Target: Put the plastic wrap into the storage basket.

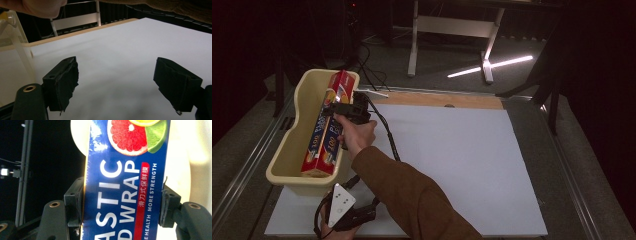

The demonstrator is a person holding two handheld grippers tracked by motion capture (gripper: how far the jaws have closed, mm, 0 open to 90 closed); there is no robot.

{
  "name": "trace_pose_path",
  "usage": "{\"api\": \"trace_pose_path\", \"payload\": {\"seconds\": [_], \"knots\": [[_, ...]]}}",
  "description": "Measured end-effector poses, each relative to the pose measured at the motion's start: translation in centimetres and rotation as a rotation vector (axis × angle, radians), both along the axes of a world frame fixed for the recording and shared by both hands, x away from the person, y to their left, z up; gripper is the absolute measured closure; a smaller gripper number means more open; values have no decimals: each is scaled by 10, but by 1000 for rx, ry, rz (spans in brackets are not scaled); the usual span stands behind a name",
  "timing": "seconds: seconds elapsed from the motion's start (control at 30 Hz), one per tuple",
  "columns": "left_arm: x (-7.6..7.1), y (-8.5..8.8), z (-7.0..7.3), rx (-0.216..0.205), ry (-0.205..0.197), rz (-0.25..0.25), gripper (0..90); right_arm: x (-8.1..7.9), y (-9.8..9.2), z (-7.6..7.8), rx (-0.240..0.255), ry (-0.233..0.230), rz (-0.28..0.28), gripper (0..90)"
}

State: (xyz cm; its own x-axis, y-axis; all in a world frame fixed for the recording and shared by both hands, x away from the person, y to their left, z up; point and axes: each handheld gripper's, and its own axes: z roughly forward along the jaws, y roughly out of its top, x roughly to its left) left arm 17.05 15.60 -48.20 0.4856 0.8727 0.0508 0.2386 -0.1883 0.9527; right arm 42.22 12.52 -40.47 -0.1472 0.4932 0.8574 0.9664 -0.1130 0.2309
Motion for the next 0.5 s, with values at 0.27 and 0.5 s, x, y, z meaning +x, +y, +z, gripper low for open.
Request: {"api": "trace_pose_path", "payload": {"seconds": [0.27,0.5], "knots": [[0,0,0,1,-1,0,198,2,2,-7,-69,36,3,353],[0,1,0,-2,-1,3,198,0,3,-4,-105,24,-7,331]]}}
